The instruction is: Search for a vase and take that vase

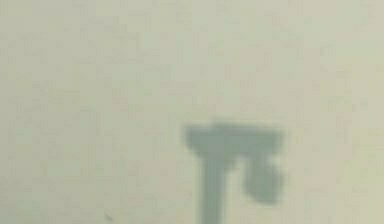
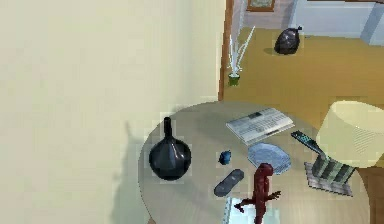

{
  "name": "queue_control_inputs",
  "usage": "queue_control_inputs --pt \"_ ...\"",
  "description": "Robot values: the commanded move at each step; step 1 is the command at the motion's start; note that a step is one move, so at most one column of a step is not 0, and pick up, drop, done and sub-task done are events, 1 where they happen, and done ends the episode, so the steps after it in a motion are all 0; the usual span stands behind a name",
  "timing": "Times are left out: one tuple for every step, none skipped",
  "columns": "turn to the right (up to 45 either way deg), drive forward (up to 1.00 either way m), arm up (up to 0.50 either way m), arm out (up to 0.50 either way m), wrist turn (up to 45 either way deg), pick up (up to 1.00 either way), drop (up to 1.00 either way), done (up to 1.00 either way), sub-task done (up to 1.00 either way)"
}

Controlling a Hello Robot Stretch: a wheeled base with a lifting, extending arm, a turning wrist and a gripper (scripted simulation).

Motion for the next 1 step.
queue_control_inputs --pt "0.0 0.0 0.36 0.0 0.0 0.0 0.0 0.0 0.0"
